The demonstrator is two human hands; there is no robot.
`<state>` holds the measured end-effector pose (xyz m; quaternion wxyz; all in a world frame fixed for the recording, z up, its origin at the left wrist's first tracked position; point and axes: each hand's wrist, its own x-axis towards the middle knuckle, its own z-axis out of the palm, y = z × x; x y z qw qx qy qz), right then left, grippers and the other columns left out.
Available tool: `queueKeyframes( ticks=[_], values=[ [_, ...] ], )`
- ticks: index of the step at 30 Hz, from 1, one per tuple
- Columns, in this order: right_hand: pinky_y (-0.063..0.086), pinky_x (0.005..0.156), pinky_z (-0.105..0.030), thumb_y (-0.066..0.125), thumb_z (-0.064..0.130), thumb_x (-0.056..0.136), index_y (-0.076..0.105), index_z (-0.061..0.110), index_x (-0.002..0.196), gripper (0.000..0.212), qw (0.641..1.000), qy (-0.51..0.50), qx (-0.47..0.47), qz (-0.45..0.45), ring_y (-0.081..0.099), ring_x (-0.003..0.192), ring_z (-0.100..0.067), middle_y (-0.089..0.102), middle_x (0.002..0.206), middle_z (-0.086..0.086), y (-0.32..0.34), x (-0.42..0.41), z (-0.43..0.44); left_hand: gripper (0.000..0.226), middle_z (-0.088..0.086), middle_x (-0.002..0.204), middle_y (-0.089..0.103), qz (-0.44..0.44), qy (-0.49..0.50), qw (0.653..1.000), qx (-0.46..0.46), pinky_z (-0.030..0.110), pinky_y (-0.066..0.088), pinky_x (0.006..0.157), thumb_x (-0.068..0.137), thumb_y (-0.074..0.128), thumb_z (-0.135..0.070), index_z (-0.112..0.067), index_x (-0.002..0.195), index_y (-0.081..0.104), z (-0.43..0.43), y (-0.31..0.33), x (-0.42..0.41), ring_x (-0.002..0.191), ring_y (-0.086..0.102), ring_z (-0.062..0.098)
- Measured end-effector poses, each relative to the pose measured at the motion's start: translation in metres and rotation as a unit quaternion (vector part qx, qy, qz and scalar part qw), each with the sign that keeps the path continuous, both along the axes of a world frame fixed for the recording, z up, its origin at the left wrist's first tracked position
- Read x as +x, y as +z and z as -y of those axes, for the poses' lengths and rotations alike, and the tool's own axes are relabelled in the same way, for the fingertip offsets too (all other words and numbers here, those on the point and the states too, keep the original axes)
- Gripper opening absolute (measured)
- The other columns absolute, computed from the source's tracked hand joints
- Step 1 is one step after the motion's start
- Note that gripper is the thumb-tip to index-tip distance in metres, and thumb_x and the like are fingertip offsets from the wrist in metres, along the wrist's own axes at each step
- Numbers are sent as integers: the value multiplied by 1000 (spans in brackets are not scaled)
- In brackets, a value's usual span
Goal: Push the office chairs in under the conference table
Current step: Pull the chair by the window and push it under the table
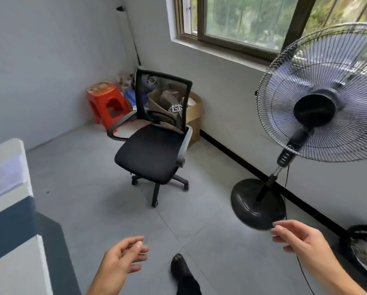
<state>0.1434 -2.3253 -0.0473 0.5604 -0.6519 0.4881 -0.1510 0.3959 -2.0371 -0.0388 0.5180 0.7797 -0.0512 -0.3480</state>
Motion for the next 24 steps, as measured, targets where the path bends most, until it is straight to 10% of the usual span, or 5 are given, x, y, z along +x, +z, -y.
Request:
queueKeyframes(
  ticks=[24],
  values=[
    [53, 72, -38, 65, 18, 88, 72, 17, 87, 8, 996, 89, 10, 7, 71, 71, -13, 76, 76, -1, -17, 471, 273, 16, 1, 87, 77, 31, 46, 998, 32, 37, 56, 79, 92, 55, -16, -18, 101, 68, 251, 14, 394, 83, 72, 17]
  ],
)
